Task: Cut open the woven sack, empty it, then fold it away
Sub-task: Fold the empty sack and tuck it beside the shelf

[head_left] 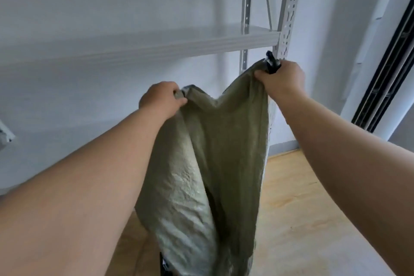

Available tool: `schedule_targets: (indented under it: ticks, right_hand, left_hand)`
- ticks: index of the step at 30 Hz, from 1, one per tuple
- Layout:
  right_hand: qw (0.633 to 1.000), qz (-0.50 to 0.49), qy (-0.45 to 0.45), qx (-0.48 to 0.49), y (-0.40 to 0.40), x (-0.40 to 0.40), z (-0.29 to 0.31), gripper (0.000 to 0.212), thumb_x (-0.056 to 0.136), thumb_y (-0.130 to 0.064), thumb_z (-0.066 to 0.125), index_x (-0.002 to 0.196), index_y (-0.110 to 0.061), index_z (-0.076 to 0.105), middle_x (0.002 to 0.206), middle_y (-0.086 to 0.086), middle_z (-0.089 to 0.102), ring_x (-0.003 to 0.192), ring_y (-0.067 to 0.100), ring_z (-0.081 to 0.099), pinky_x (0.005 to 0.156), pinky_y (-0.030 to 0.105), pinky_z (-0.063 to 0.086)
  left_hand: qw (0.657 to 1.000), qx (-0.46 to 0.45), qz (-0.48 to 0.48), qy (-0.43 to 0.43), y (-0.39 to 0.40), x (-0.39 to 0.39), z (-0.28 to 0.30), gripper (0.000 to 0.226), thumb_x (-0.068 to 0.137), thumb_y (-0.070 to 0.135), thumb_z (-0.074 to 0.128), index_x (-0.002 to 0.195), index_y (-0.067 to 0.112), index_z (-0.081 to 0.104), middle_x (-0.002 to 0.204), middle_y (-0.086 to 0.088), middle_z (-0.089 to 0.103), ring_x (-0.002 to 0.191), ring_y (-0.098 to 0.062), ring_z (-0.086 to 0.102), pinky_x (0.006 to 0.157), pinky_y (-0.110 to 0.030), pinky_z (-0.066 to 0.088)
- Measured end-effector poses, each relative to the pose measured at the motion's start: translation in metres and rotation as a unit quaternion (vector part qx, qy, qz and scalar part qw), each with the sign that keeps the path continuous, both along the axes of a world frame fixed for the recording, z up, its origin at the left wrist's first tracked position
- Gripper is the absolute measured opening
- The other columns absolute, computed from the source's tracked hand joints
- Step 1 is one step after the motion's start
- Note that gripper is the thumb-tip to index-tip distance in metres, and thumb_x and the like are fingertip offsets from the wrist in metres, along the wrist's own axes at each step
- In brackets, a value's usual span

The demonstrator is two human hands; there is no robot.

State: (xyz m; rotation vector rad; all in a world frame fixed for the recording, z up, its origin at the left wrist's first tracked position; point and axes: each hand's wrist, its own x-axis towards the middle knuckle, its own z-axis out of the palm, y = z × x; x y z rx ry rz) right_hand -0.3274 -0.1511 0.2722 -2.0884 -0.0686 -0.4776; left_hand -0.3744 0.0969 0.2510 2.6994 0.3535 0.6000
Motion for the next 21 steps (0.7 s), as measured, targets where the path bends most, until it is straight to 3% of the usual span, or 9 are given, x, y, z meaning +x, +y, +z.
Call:
schedule_targets:
  ticks: [2,4,5,7,11,13,16,19,21]
  right_hand:
    - [0.998,0.046,-0.015,0.033,0.015,-0.005,-0.005,0.017,0.082,-0.031,0.068,0.093,-0.022,0.059,0.078,-0.007,0.058,0.079,0.019,0.057,0.057,0.023,0.041]
    - [0.981,0.183,0.039,0.056,0.031,-0.014,-0.008,0.035,0.078,-0.031,0.074,0.109,-0.025,0.060,0.087,-0.005,0.061,0.070,0.015,0.058,0.064,0.027,0.049]
    - [0.965,0.242,0.087,0.049,0.038,-0.016,-0.010,0.039,0.077,-0.030,0.077,0.111,-0.022,0.060,0.082,-0.003,0.061,0.061,0.014,0.056,0.061,0.030,0.049]
    - [0.950,0.272,0.153,-0.004,0.046,-0.017,-0.016,0.028,0.077,-0.029,0.077,0.094,-0.013,0.062,0.063,0.001,0.057,0.048,0.015,0.049,0.055,0.029,0.045]
    - [0.980,0.151,0.124,-0.040,0.042,-0.009,-0.022,0.015,0.081,-0.027,0.068,0.086,-0.014,0.062,0.062,0.000,0.053,0.064,0.023,0.054,0.063,0.030,0.045]
    - [0.991,0.093,0.096,-0.017,0.030,-0.006,-0.024,0.013,0.082,-0.025,0.064,0.077,-0.016,0.056,0.063,0.000,0.050,0.072,0.025,0.055,0.061,0.029,0.043]
    - [0.995,0.030,0.090,0.012,0.004,-0.001,-0.028,0.021,0.081,-0.024,0.064,0.067,-0.018,0.050,0.062,0.000,0.049,0.072,0.026,0.055,0.063,0.031,0.044]
    - [0.995,-0.029,0.092,0.024,-0.028,0.004,-0.034,0.026,0.082,-0.026,0.064,0.063,-0.023,0.046,0.062,-0.003,0.048,0.072,0.025,0.053,0.065,0.031,0.043]
    - [0.993,-0.065,0.090,0.030,-0.053,0.009,-0.039,0.021,0.084,-0.026,0.063,0.069,-0.016,0.051,0.062,-0.002,0.047,0.073,0.024,0.053,0.066,0.030,0.041]
  left_hand:
    - [0.998,-0.043,-0.032,-0.023,-0.013,0.001,0.003,0.012,0.087,0.032,0.063,0.095,0.023,0.062,0.102,-0.002,0.063,0.093,-0.023,0.055,0.075,-0.030,0.040]
    - [0.991,-0.063,-0.118,-0.019,-0.027,0.003,0.008,0.016,0.090,0.023,0.061,0.105,0.023,0.067,0.109,0.000,0.065,0.100,-0.020,0.057,0.083,-0.028,0.041]
    - [0.985,-0.062,-0.163,-0.008,-0.035,0.002,0.012,0.020,0.091,0.018,0.060,0.108,0.023,0.068,0.110,0.000,0.065,0.102,-0.019,0.057,0.085,-0.027,0.042]
    - [0.973,-0.078,-0.215,0.005,-0.045,-0.001,0.016,0.023,0.092,0.012,0.058,0.111,0.023,0.066,0.102,0.000,0.063,0.092,-0.017,0.056,0.081,-0.024,0.040]
    - [0.966,-0.128,-0.213,0.073,-0.031,-0.008,0.012,0.038,0.083,0.031,0.072,0.115,0.028,0.052,0.100,0.001,0.062,0.084,-0.014,0.058,0.075,-0.029,0.045]
    - [0.970,-0.025,-0.164,0.179,-0.015,-0.010,0.003,0.040,0.078,0.037,0.076,0.109,0.026,0.053,0.100,0.004,0.059,0.086,-0.016,0.057,0.074,-0.030,0.045]
    - [0.937,0.094,-0.107,0.318,0.004,-0.009,-0.011,0.026,0.082,0.037,0.072,0.097,0.022,0.058,0.095,0.000,0.059,0.079,-0.020,0.056,0.066,-0.028,0.041]
    - [0.937,0.090,-0.115,0.318,0.001,0.001,-0.019,0.027,0.083,0.042,0.068,0.089,0.016,0.063,0.092,-0.003,0.061,0.082,-0.021,0.055,0.068,-0.029,0.041]
    - [0.940,0.077,-0.143,0.301,-0.020,0.009,-0.019,0.032,0.083,0.047,0.065,0.083,0.016,0.060,0.088,-0.003,0.058,0.082,-0.021,0.054,0.069,-0.031,0.040]
